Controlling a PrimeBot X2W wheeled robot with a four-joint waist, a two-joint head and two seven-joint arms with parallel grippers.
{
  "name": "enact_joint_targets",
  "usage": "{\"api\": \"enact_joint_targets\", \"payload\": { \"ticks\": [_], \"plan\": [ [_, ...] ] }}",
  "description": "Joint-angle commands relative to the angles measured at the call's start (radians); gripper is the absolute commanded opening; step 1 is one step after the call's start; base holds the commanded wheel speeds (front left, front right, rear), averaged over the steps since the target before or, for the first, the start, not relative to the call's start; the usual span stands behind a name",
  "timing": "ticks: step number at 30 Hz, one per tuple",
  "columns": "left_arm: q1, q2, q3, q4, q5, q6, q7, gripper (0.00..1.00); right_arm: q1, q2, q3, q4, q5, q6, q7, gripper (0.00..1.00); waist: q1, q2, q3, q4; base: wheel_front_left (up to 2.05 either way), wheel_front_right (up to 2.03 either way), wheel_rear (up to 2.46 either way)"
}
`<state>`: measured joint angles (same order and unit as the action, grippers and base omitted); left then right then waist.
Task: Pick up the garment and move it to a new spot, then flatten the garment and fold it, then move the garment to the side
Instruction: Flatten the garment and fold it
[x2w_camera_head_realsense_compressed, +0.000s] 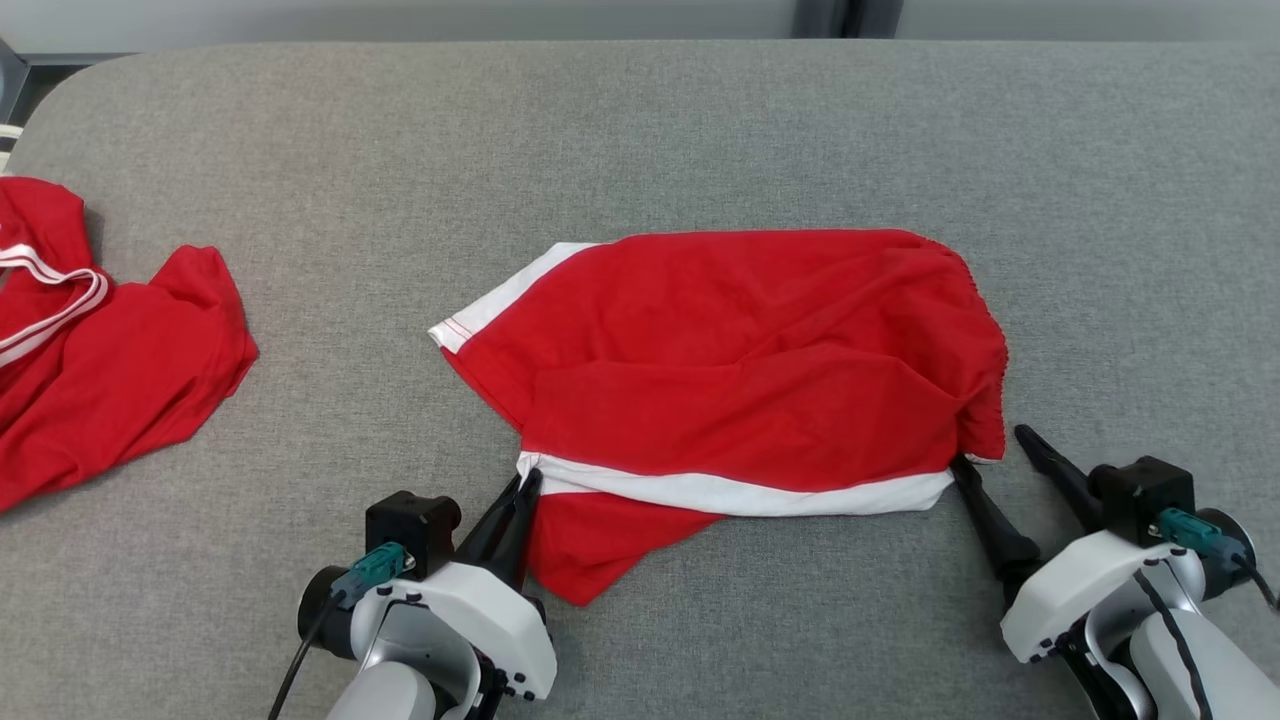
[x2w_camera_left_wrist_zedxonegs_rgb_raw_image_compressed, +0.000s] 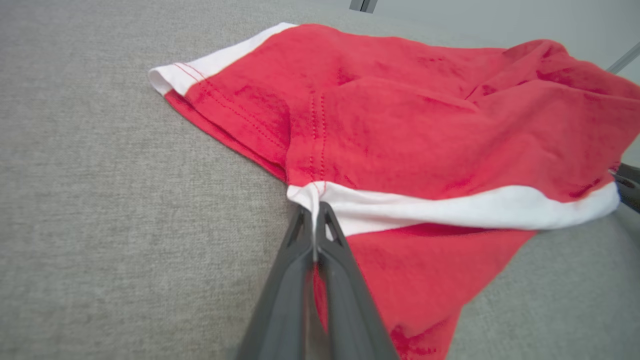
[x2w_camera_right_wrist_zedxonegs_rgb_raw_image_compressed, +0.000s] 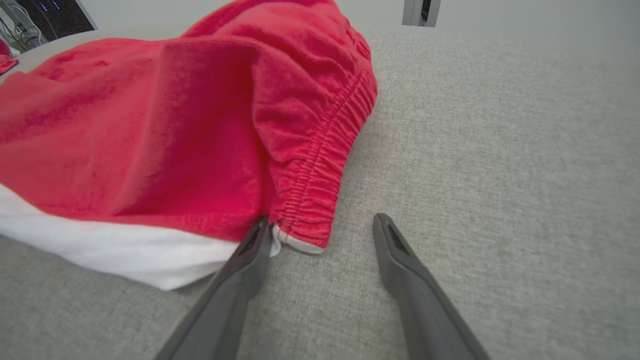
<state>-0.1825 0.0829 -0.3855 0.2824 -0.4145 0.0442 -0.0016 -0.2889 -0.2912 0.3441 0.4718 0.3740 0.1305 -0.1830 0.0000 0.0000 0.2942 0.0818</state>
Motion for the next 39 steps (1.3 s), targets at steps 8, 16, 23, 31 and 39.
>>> {"api": "enact_joint_targets", "payload": {
  "ticks": [8,16,23,31,39],
  "plan": [
    [-0.036,0.000,-0.003,0.017,0.001,-0.003,-0.036,0.00,-0.048,-0.027,0.090,0.076,0.062,0.000,-0.014,0.00,0.0000,0.0000,0.012,0.006,0.00,0.00,0.00],
    [-0.065,0.015,0.022,-0.016,0.018,0.003,-0.148,0.00,-0.044,-0.051,0.063,0.002,0.123,0.000,-0.071,0.00,0.0000,0.0000,-0.006,0.000,0.00,0.00,0.00],
    [-0.118,0.047,0.033,-0.097,0.049,0.004,-0.203,0.00,-0.016,-0.068,0.008,-0.178,0.175,0.000,-0.079,0.00,0.0000,0.0000,-0.048,-0.030,0.00,0.00,0.00],
    [-0.234,0.073,0.026,-0.186,0.093,-0.007,-0.203,0.00,-0.050,-0.089,-0.070,-0.374,0.297,0.000,-0.006,0.00,0.0000,0.0000,-0.099,-0.059,0.00,0.00,0.00],
    [-0.340,0.095,0.036,-0.262,0.114,-0.005,-0.177,0.00,-0.112,-0.083,-0.215,-0.512,0.310,0.001,0.091,0.00,0.0000,0.0000,-0.147,-0.082,0.00,0.00,0.00]
  ]
}}
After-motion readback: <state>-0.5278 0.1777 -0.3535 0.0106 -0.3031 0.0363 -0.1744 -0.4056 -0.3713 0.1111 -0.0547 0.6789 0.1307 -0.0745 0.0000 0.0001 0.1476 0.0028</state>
